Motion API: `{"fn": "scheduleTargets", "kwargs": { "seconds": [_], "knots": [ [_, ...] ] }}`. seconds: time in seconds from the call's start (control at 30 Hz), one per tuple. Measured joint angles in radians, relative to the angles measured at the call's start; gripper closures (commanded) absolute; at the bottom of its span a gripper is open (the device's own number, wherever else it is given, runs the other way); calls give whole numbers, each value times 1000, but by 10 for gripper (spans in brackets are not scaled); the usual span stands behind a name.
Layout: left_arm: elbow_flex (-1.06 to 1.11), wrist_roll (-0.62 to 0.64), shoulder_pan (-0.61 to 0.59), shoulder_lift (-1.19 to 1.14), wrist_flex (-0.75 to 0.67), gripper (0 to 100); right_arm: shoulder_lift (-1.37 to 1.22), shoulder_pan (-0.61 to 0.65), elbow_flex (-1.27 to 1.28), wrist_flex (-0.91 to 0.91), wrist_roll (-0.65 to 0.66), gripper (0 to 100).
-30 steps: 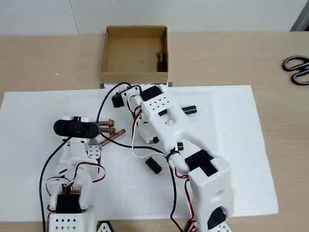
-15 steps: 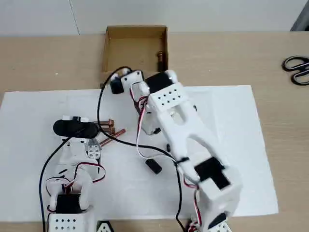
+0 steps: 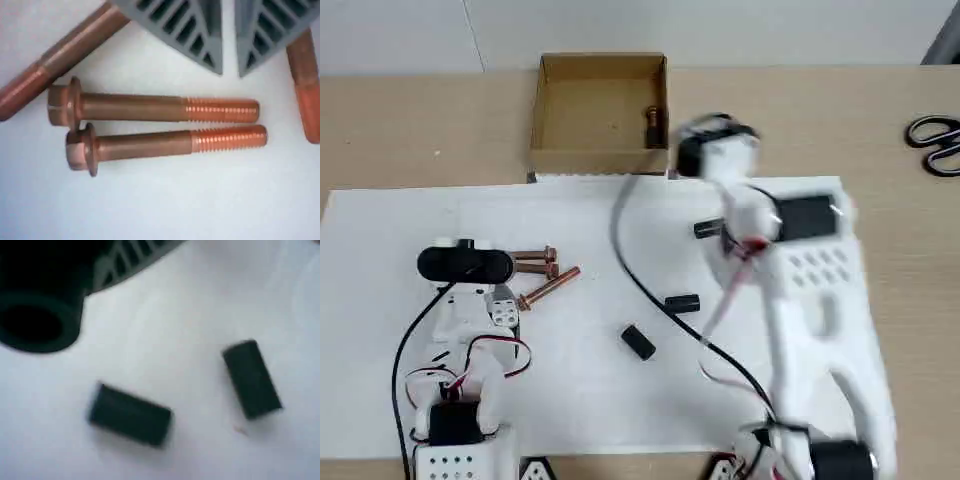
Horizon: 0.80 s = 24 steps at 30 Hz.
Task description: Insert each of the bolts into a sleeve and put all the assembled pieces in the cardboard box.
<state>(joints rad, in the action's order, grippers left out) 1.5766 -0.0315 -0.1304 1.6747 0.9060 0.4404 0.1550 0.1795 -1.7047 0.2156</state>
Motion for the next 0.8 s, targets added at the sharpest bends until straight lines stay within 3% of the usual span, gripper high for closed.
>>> {"fn": "scheduleTargets", "kwargs": {
  "seconds": [0.13,0.33,0.57,0.8],
  "knots": [
    [-115,-5,0,0,61,992,196,-137,198,0,14,994],
    [-161,-112,0,0,104,991,387,-311,408,29,92,994],
    [-236,-133,0,-41,106,960,408,-345,431,46,98,995],
    [-554,-133,0,-430,138,964,411,-350,431,46,51,995]
  ]
}}
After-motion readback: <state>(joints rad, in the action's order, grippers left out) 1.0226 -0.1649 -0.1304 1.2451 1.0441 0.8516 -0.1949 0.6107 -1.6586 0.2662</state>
